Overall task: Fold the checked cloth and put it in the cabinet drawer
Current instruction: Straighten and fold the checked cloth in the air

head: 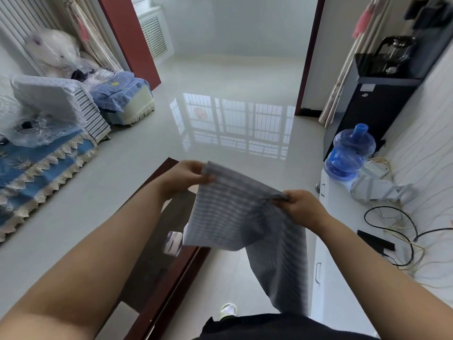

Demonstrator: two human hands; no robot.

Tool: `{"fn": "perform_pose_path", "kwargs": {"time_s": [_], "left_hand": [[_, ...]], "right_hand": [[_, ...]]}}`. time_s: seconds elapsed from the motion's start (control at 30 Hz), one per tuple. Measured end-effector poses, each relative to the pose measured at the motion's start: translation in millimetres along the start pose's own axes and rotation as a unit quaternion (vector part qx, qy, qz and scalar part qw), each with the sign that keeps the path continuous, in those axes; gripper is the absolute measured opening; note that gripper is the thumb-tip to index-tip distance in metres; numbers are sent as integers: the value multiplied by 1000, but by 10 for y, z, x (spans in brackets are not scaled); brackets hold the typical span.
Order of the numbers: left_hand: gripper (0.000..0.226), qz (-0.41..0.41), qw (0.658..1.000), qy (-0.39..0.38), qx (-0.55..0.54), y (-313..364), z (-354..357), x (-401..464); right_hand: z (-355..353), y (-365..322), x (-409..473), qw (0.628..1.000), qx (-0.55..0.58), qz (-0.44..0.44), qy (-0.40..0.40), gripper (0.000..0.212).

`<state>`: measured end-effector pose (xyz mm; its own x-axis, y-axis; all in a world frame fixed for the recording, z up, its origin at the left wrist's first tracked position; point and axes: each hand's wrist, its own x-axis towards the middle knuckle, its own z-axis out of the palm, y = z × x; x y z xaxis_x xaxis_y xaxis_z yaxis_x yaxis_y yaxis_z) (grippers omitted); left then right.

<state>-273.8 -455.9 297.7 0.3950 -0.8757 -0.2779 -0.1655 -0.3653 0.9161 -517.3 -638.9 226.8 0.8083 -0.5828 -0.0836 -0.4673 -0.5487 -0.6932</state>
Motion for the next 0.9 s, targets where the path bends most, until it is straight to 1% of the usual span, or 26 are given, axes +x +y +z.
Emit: {"fn": "perform_pose_path", "kwargs": {"time_s": [0.03, 0.07, 0.13, 0.17, 0.2, 0.3, 0.47, 0.53, 0.63, 0.7, 0.73, 0.77, 0.83, 0.87, 0.9], "left_hand": [[43, 14, 997, 35, -67, -50, 79, 11], [42, 24, 991, 66, -112, -85, 163, 29], [19, 34, 983, 111, -142, -60, 332, 53], [9, 35, 984, 121, -129, -18, 403, 62], [6, 42, 986, 121, -111, 29, 469, 73], [5, 70, 991, 102, -57, 177, 641, 91], [6, 120, 988, 96, 10, 431, 887, 99], [10, 125, 987, 100, 21, 504, 947, 87], [12, 132, 985, 112, 20, 560, 999, 56], [14, 131, 984, 118, 11, 565, 1005, 37], [14, 128, 985, 116, 7, 562, 1007, 29], [14, 121, 987, 109, 3, 563, 1014, 16], [10, 113, 990, 83, 3, 570, 1044, -8], [8, 115, 991, 70, 6, 581, 1062, -18], [8, 117, 991, 59, 4, 599, 1080, -27]], "right_hand": [[-16, 23, -20, 1000, 0, 8, 0, 26], [-17, 55, -36, 1000, 1, 16, -2, 26], [-14, 130, -76, 999, 10, 43, -5, 26], [-19, 175, -93, 998, 15, 58, -5, 26], [-26, 223, -106, 997, 17, 72, -4, 26], [-63, 342, -153, 994, 16, 112, -13, 27], [-72, 455, -176, 991, 29, 131, -15, 32], [-81, 453, -173, 990, 37, 137, -24, 32], [-120, 445, -141, 988, 47, 137, -47, 27], [-203, 371, -131, 989, 33, 119, -87, 20], [-261, 285, -133, 989, 38, 96, -107, 20], [-331, 140, -138, 990, 59, 60, -116, 29], [-484, -237, -124, 988, 120, -37, -87, 50], [-545, -387, -85, 984, 142, -75, -75, 54], [-589, -499, -33, 981, 152, -98, -75, 49]]}}
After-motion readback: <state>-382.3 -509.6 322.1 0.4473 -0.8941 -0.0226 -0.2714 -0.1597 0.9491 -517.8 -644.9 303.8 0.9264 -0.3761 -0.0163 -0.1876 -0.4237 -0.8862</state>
